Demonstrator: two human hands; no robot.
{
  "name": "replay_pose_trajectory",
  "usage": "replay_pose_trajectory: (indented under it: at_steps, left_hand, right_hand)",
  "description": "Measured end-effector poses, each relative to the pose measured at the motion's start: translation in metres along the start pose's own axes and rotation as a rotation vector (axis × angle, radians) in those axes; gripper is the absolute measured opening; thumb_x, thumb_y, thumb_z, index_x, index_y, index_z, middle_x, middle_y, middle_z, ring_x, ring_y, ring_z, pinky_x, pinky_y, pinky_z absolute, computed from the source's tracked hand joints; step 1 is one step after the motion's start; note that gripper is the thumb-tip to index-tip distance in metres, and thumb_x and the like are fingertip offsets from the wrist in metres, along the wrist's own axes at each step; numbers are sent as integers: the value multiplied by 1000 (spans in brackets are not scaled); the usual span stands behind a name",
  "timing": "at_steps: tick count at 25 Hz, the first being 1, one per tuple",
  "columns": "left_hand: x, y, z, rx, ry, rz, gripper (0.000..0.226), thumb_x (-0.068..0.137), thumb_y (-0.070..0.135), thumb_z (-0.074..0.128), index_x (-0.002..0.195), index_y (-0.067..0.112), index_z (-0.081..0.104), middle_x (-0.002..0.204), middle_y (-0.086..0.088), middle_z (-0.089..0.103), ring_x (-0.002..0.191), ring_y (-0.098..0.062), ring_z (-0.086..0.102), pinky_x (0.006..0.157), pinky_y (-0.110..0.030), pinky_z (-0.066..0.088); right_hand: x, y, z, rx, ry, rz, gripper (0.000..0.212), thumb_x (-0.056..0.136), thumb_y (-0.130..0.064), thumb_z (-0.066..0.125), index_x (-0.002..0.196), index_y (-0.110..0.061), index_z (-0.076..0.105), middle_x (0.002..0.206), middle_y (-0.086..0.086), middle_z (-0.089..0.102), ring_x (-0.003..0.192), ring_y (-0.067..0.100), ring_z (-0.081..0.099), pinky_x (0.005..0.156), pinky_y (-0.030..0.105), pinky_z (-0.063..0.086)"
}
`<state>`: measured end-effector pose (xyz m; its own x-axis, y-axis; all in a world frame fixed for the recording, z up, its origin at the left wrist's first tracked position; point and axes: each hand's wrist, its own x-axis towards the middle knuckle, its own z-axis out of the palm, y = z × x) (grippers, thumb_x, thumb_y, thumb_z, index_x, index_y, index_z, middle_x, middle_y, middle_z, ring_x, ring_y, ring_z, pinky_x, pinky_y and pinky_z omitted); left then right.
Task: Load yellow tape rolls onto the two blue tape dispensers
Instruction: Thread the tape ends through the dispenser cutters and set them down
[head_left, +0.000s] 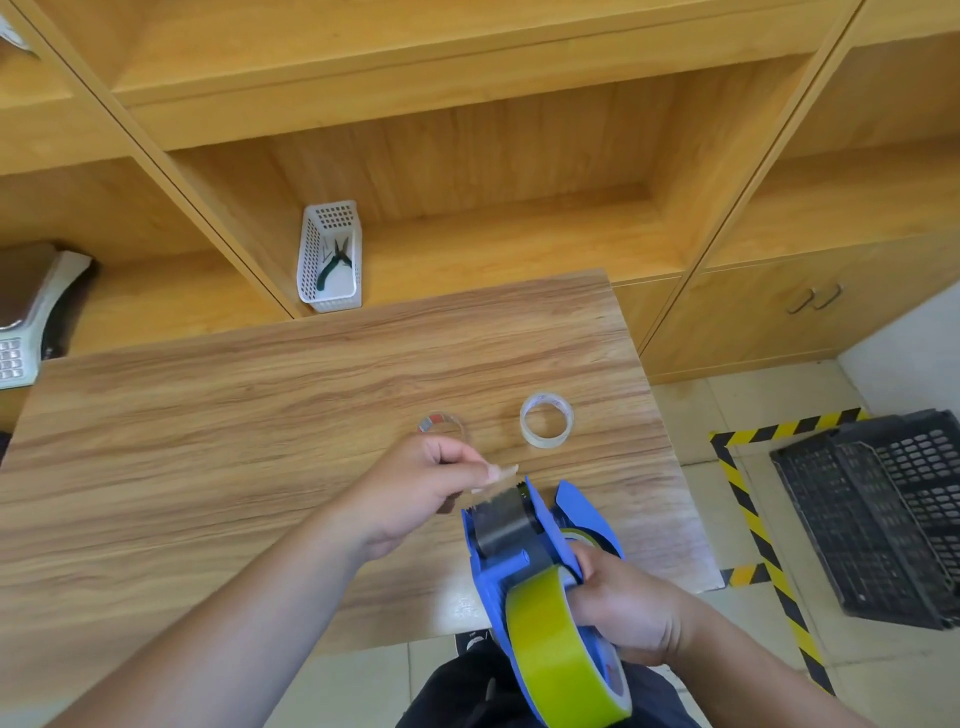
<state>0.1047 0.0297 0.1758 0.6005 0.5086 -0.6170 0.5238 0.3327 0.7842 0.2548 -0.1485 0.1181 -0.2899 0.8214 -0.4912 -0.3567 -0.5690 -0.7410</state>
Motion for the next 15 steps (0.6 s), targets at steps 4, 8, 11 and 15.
replay_pose_trajectory:
  at_steps: [4, 8, 11, 15]
  left_hand:
    - [-5, -8, 8, -202, -126, -204, 35, 94, -3, 57, 66, 15, 69, 62, 1, 63, 54, -8, 59, 53, -19, 50]
    - [-6, -16, 4, -338, -250, -335, 36, 97, -1, 47, 70, 13, 66, 67, -3, 65, 59, -14, 66, 58, -24, 56]
    - [-10, -25, 0, -423, -342, -403, 26, 98, 7, 50, 85, 11, 72, 80, -6, 73, 72, -19, 73, 66, -29, 60]
    - [-9, -47, -5, -451, -417, -408, 27, 99, 8, 48, 87, 18, 71, 82, -1, 71, 72, -16, 70, 65, -28, 57]
  right_hand:
    - [-3, -6, 6, -46, 2, -11, 28, 89, 21, 59, 110, 5, 67, 94, 7, 75, 88, 22, 71, 80, 34, 55]
    - [-3, -7, 18, -53, 15, 4, 37, 88, 23, 56, 104, -5, 73, 89, 2, 77, 85, 18, 73, 78, 31, 57]
    - [-2, -5, 21, -68, 12, 33, 37, 88, 24, 55, 104, -4, 73, 90, 4, 78, 86, 21, 74, 80, 34, 58]
    - [2, 0, 26, -164, 9, 63, 26, 84, 20, 58, 94, -1, 70, 91, 15, 71, 89, 28, 67, 83, 37, 54]
